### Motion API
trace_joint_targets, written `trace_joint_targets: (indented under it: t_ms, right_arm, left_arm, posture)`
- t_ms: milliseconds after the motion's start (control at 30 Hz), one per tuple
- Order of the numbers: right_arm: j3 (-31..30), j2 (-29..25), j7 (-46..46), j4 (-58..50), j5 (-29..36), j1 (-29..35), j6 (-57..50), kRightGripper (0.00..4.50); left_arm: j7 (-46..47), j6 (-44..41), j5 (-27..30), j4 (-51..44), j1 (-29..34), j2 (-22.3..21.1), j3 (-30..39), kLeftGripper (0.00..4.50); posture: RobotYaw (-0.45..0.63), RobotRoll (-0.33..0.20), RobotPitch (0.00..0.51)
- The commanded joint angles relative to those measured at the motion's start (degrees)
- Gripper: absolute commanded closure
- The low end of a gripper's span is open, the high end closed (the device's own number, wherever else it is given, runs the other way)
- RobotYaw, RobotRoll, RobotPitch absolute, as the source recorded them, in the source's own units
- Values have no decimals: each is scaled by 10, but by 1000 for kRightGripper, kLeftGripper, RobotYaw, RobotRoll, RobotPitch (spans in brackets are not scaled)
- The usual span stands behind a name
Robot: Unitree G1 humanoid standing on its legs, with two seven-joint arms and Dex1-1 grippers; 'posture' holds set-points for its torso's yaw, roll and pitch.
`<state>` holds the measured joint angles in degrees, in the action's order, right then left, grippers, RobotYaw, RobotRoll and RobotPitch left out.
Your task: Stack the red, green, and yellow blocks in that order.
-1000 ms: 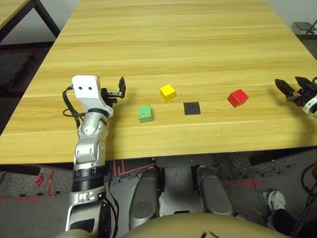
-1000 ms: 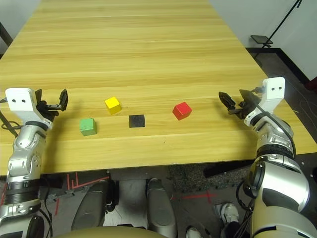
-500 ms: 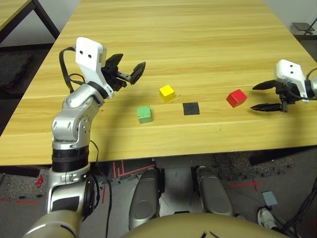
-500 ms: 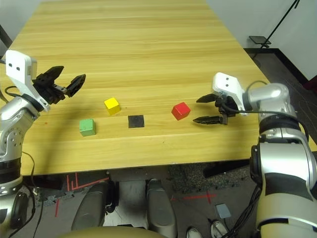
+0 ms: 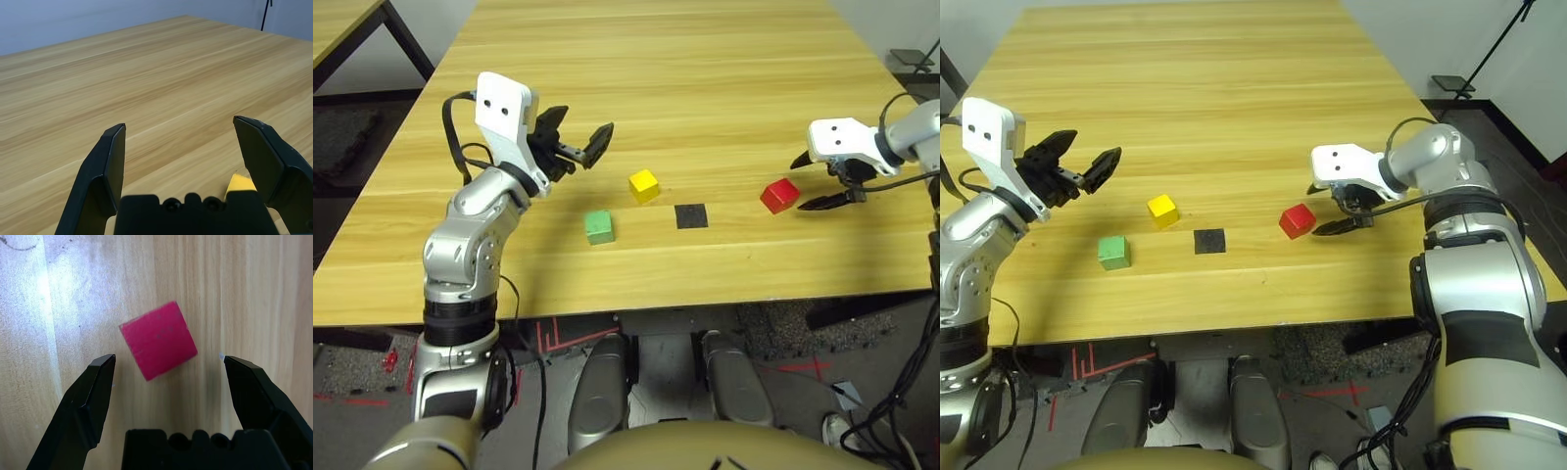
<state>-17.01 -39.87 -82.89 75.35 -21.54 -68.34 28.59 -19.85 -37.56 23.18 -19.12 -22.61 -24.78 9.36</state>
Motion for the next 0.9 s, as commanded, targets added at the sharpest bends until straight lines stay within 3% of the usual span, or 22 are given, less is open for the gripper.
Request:
trace_joint_targets:
  t_ms: [33, 200, 300, 467, 700, 833, 900]
  right_arm:
    - [-7, 8, 4, 9, -11, -6, 13, 0]
    - [-16, 19, 4, 12, -19, 0, 24, 0]
    - [-23, 22, 11, 12, -28, 3, 31, 571]
    - [-23, 25, 9, 9, -24, 3, 36, 2310]
    - [-2, 30, -93, -20, 63, -7, -22, 2400]
    - [-83, 12, -96, -199, 169, 39, -184, 2400]
    - [-103, 0, -96, -318, 181, 70, -283, 2400]
  left_arm:
    - [10, -14, 5, -20, 13, 5, 3, 17]
    - [24, -28, 10, -44, 27, 12, 9, 17]
    - [28, -35, 10, -52, 30, 13, 11, 0]
    - [30, -40, 12, -59, 36, 13, 16, 0]
    - [25, -59, 20, -64, 25, 11, 6, 0]
    - [18, -72, 27, -56, 11, 11, -10, 0]
    - [15, -71, 24, -47, 3, 13, -19, 0]
  posture:
    - [306, -190, 94]
    - [336, -187, 102]
    - [343, -186, 102]
    - [341, -189, 106]
    - [324, -196, 110]
    - [300, -202, 106]
    - [295, -205, 103]
